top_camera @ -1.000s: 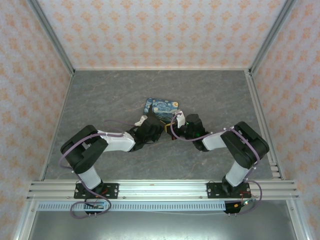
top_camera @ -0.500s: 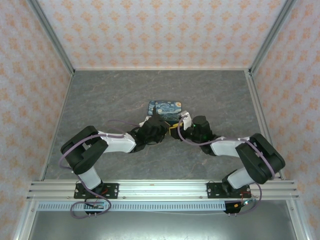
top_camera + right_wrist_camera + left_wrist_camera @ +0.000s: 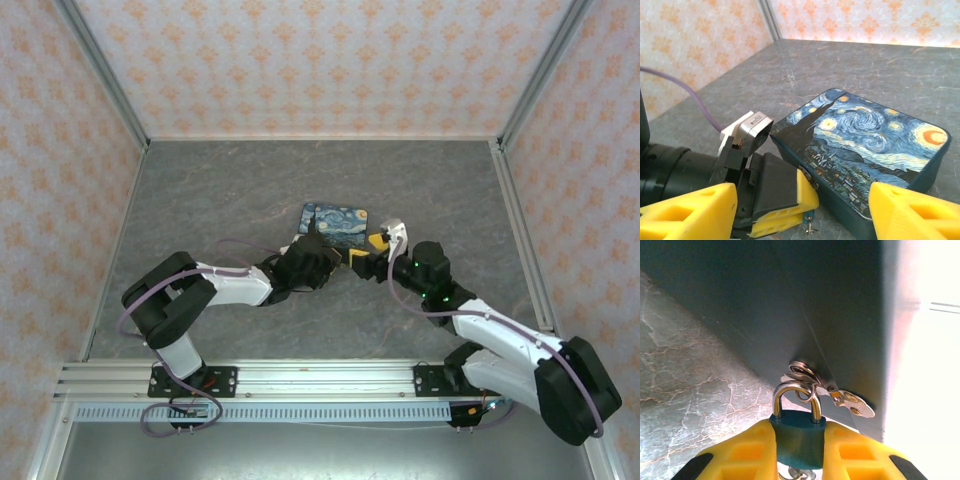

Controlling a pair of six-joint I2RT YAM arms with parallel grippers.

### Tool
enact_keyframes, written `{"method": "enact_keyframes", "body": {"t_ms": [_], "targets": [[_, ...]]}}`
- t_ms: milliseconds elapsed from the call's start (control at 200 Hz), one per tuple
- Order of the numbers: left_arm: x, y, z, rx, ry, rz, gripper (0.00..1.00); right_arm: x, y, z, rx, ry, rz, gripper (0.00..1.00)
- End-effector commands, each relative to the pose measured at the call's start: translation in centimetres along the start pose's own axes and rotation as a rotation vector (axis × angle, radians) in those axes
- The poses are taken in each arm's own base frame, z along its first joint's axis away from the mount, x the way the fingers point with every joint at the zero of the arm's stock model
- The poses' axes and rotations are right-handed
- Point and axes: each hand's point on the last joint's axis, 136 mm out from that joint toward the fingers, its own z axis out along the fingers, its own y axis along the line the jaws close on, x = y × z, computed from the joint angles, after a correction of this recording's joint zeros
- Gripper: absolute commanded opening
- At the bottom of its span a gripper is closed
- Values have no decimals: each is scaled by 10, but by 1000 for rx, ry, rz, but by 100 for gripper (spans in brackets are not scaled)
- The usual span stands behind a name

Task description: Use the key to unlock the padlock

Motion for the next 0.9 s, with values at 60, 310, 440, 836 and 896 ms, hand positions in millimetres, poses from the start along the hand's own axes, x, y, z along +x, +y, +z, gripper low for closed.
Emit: {"method": "enact_keyframes", "body": {"t_ms": [60, 310, 440, 836, 896], "targets": [[0, -15, -5, 34, 3, 19, 21, 15, -7, -2, 48, 65, 175, 72], [0, -17, -5, 37, 6, 19, 21, 41, 0, 3, -11, 108, 379, 67], [2, -19, -4, 41, 11, 19, 21, 56, 7, 11, -48, 173, 410, 63], [3, -21, -3, 40, 20, 20, 20, 72, 7, 48, -56, 220, 432, 43], [3, -21, -3, 40, 20, 20, 20, 71, 6, 50, -47, 221, 428, 40]]}}
